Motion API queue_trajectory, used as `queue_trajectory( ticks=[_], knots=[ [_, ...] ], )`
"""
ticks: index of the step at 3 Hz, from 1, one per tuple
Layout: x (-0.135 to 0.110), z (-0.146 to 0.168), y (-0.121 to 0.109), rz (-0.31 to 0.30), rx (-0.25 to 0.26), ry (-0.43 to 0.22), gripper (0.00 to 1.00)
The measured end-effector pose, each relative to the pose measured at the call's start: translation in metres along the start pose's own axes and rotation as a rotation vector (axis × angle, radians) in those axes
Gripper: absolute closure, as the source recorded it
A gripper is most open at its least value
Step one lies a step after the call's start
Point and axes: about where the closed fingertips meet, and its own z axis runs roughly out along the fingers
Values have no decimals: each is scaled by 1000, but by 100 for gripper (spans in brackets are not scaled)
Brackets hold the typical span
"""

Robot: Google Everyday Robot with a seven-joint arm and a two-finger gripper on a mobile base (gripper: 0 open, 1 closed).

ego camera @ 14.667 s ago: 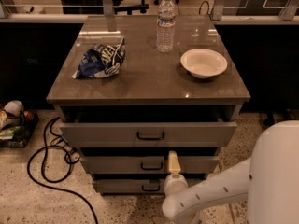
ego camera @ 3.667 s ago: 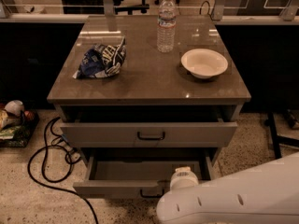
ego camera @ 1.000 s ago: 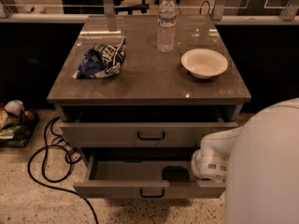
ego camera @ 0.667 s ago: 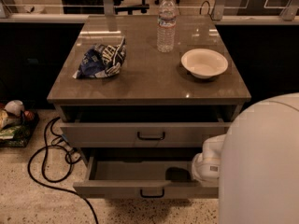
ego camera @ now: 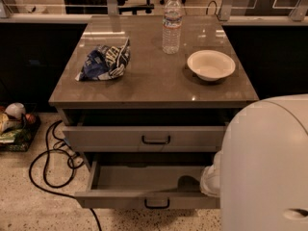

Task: Open middle drawer

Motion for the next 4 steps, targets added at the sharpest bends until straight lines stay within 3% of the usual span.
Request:
queue_trajectory(
  ticks=[2, 4],
  knots=[
    [18, -1, 42, 14, -48, 25, 100],
    [27, -4, 96, 17, -114, 107, 100]
  ],
)
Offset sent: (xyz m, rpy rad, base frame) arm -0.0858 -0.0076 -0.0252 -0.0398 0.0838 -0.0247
